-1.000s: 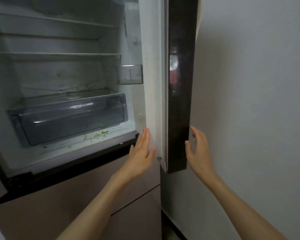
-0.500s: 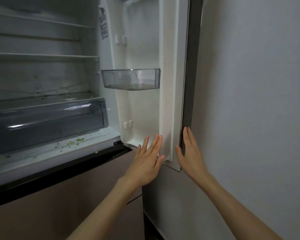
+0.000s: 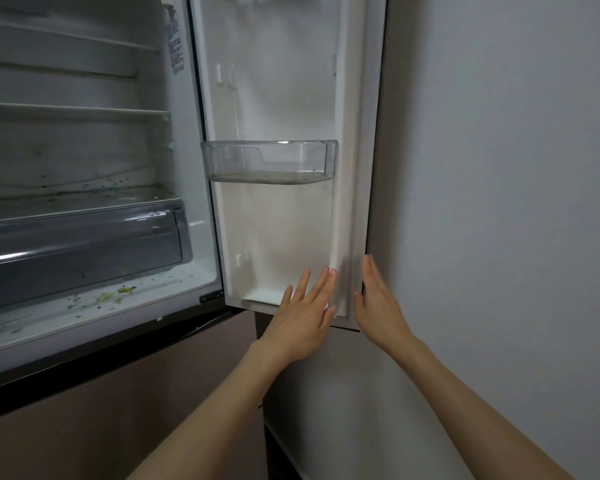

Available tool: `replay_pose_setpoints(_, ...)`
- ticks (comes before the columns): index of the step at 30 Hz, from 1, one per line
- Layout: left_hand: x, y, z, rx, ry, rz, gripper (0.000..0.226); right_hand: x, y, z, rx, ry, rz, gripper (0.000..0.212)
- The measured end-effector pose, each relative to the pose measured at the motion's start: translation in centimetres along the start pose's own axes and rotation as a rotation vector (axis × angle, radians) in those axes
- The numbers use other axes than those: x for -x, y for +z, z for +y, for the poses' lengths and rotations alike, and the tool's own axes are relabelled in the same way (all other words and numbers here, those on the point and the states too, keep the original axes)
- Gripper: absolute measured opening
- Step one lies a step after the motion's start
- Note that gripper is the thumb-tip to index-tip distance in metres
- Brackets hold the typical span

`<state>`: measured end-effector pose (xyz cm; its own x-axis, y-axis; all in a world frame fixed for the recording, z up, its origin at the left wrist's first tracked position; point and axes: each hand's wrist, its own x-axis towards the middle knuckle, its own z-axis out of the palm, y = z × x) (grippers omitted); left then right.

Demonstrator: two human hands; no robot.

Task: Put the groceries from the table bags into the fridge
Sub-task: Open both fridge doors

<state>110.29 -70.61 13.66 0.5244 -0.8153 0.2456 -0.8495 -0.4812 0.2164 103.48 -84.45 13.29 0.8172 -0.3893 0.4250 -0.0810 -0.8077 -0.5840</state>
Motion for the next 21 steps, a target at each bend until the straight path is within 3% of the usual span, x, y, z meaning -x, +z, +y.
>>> replay_pose_setpoints(15,-3.7,0.1,0.9,0.035,-0.034,-0.054,0.055,-3.6,-0.7,2.7,-0.138,0.047,-0.05,0.06)
replay_pose_setpoints(21,-0.8,-1.0,-1.7,-0.091,-0.061,0.097,0.058,-1.4,-0.3,-0.2,0.081,-0.204,0.159,0.054)
